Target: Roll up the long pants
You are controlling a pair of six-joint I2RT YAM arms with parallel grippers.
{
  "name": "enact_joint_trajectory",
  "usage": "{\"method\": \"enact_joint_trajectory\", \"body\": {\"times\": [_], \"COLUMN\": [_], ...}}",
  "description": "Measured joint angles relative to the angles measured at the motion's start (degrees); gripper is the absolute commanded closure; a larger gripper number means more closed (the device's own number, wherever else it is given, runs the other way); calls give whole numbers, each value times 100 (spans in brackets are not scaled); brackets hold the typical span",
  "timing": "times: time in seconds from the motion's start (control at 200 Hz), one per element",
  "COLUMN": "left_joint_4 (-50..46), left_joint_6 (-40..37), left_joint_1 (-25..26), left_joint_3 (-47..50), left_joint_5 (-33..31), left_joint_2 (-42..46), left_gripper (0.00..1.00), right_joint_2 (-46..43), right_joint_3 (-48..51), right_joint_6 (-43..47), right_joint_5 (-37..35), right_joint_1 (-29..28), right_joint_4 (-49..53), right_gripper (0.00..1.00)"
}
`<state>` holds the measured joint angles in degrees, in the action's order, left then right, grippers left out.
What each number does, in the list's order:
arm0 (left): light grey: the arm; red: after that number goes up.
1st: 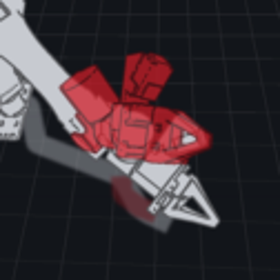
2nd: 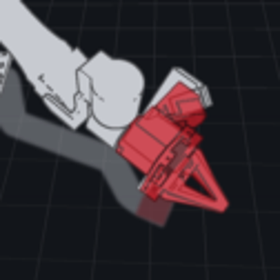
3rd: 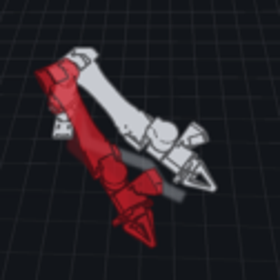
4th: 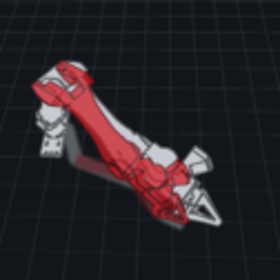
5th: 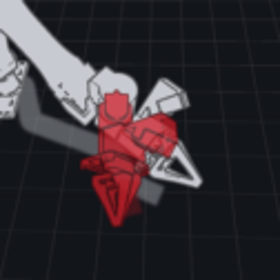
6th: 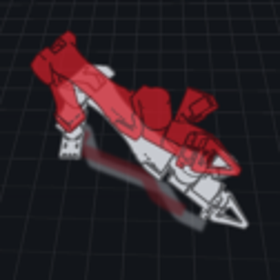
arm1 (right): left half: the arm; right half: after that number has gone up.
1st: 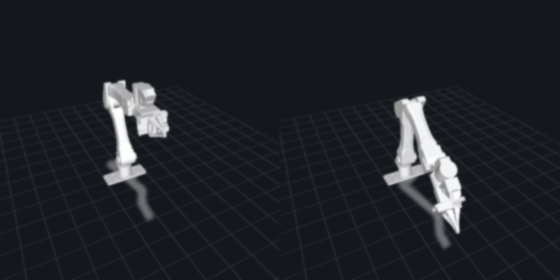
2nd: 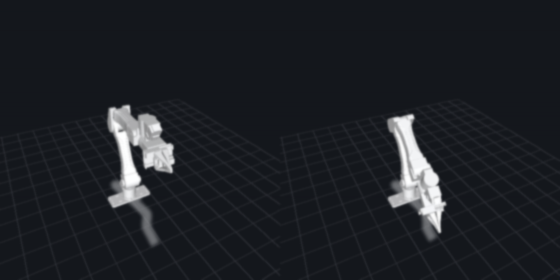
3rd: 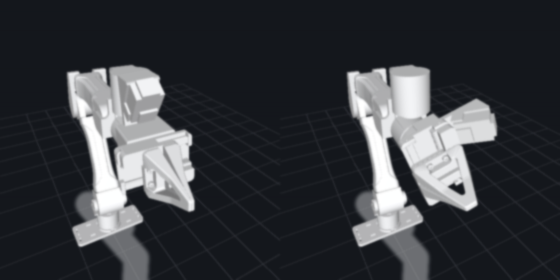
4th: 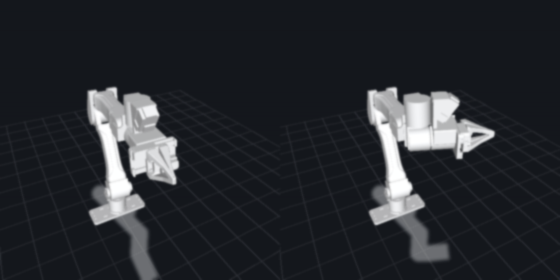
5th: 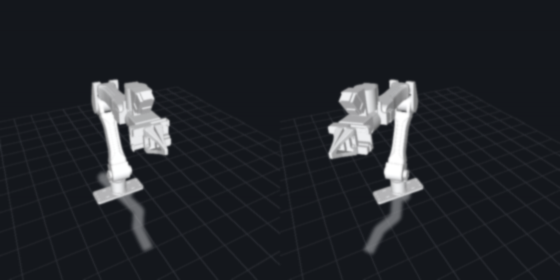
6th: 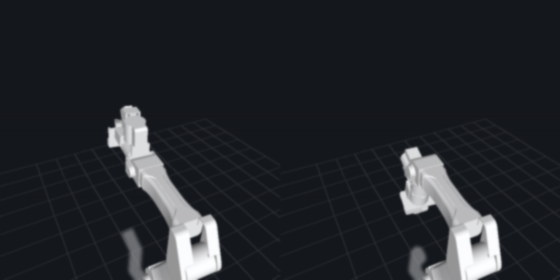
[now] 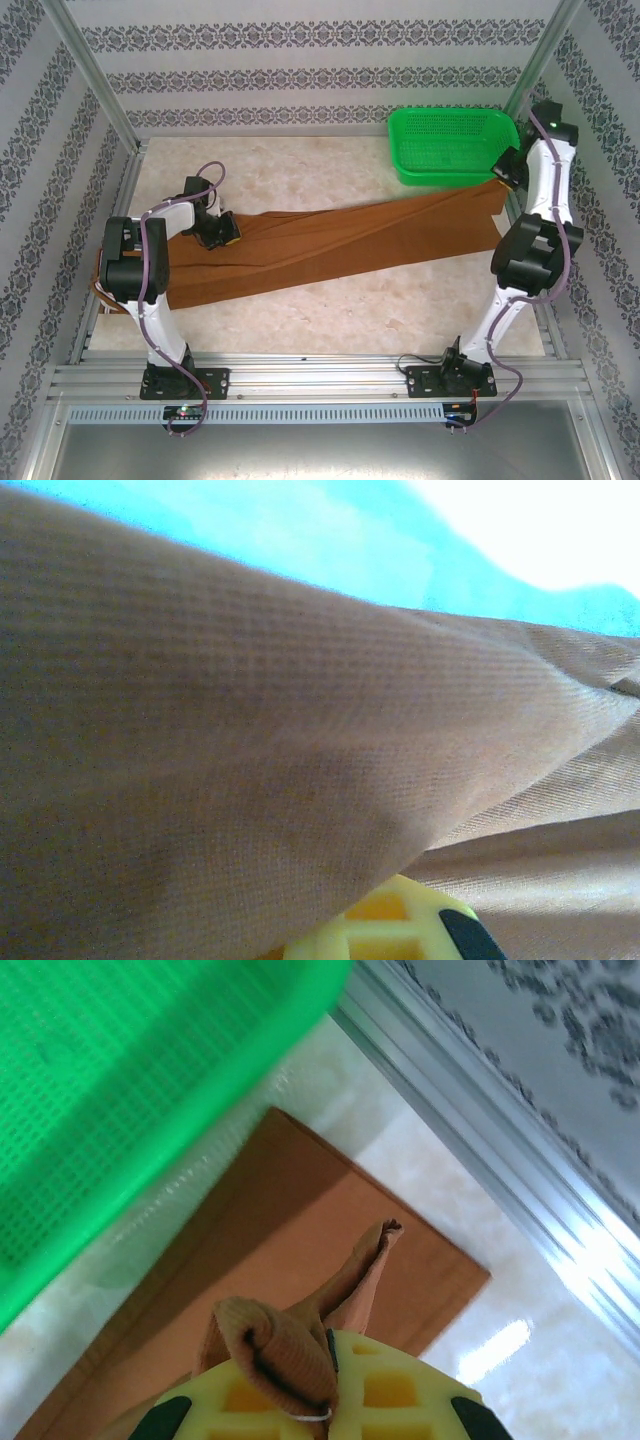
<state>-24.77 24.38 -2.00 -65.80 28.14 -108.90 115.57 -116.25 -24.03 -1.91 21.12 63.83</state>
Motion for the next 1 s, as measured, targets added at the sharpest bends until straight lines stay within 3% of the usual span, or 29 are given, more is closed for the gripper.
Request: {"method": "enact_joint_trajectory", "body": {"times": [0.325, 0.47, 0.48, 0.545, 0.55, 0.565, 0.57, 0.585, 0.615, 0.704, 0.779, 0.819, 0.899, 1.004], "left_joint_4": [2, 42, 42, 35, 35, 24, 20, 9, -15, -92, -195, -308, -623, -1014], "left_joint_6": [0, 2, 0, 2, 2, 2, 2, 2, 2, 0, 15, 11, 35, 48], "left_joint_1": [0, -7, -7, -28, -31, -39, -42, -48, -66, -105, -111, -114, -144, -190], "left_joint_3": [9, 133, 144, 214, 216, 229, 232, 236, 243, 245, 245, 245, 247, 280], "left_joint_5": [0, -81, -96, -181, -184, -199, -203, -225, -267, -411, -551, -678, -1012, -1438], "left_joint_2": [2, 107, 120, 190, 192, 208, 212, 216, 238, 286, 400, 507, 839, 1589], "left_gripper": [100, 100, 100, 100, 100, 100, 100, 100, 99, 78, 48, 39, 29, 27], "right_joint_2": [807, 116, 7, -612, -680, -817, -852, -1008, -1239, -1720, -1921, -1965, -1808, -1154], "right_joint_3": [9, 1600, 1790, 2800, 2894, 3069, 3110, 3294, 3519, 3781, 3788, 3777, 3523, 2782], "right_joint_6": [326, 186, 175, 85, 87, 83, 79, 63, 57, 35, -2, -24, -70, -133], "right_joint_5": [-730, -1097, -1097, -1110, -1110, -1113, -1117, -1115, -1115, -1075, -938, -831, -586, -319], "right_joint_1": [-205, -129, -111, -9, 7, 28, 35, 70, 122, 284, 409, 450, 461, 404], "right_joint_4": [-297, -498, -533, -656, -662, -658, -656, -656, -636, -649, -826, -944, -1012, -1038], "right_gripper": [100, 100, 96, 38, 38, 17, 17, 5, 2, 2, 2, 2, 2, 2]}}
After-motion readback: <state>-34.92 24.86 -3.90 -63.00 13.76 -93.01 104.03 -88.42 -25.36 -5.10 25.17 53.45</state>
